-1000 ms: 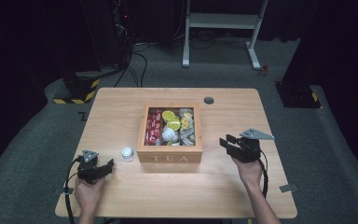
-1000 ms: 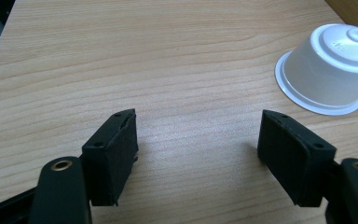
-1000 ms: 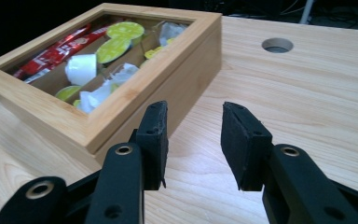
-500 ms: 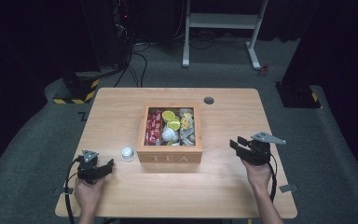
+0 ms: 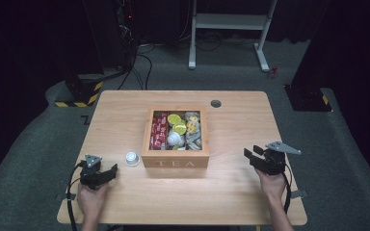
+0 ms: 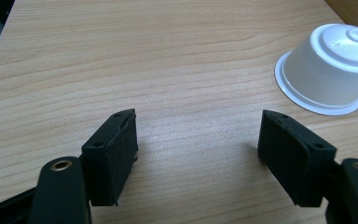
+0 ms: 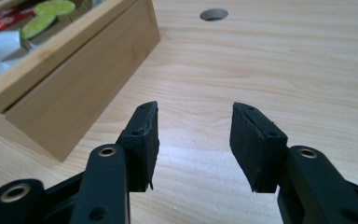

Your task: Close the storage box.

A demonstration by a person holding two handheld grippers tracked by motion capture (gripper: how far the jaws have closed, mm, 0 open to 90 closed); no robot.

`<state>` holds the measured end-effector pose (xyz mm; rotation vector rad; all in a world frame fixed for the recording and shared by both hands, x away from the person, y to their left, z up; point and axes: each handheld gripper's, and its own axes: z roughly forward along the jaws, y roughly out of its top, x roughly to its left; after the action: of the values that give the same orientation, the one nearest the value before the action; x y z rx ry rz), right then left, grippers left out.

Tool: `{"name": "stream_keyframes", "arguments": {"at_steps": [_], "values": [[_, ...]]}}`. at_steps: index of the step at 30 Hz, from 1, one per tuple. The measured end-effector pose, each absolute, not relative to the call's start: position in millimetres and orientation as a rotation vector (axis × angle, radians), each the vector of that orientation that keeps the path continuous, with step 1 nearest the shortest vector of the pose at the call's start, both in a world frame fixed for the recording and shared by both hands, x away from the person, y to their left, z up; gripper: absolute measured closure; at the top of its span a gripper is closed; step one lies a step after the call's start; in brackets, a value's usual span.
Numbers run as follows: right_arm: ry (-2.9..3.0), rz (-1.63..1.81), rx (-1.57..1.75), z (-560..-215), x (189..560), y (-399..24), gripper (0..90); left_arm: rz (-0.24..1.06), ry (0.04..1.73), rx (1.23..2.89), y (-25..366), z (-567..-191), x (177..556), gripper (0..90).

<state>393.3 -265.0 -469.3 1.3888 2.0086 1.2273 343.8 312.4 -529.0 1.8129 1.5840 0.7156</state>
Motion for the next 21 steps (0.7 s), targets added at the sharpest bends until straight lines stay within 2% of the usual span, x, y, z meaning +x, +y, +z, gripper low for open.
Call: {"name": "stream_keyframes", "arguments": {"at_steps": [21], "values": [[2.053, 1.065, 1.427, -496.2, 400.4, -266.1, 45.1, 0.714, 1.581, 1.817, 312.6, -528.9, 344.0, 28.6]]}}
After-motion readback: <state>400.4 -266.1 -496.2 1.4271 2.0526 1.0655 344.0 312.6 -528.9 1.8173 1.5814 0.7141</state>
